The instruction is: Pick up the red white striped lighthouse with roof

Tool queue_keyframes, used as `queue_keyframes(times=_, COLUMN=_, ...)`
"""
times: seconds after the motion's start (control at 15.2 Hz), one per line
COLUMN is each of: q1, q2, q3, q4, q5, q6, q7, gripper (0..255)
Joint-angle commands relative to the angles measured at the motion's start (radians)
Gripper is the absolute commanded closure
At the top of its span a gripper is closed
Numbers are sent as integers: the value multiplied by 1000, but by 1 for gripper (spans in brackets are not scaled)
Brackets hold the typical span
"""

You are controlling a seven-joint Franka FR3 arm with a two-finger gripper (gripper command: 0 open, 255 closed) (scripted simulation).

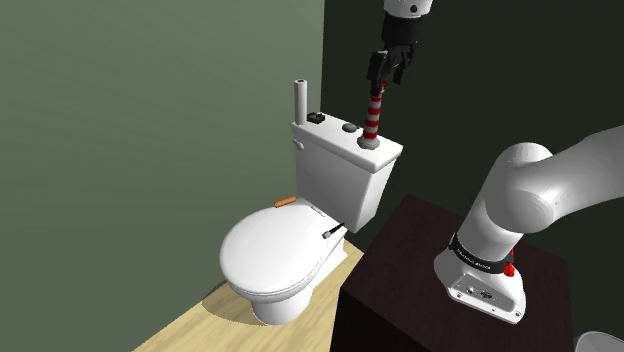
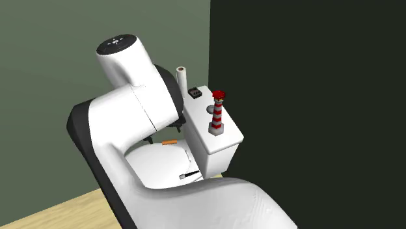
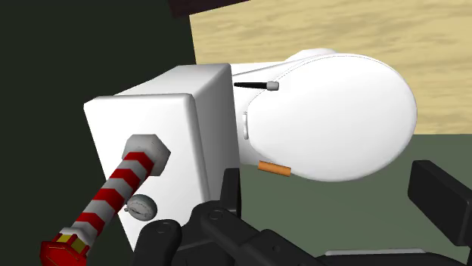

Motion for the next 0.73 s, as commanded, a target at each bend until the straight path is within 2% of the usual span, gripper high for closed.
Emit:
queue_keyframes(times=0.0, q1=0, q2=0, q3=0, q4=0, q5=0, q6=0, q7=0, gripper=0)
queue_keyframes(times=0.66, q1=-112, q2=146, q3=-100, q4=-52, q5=-159, q6=301, q7=-13, gripper=0)
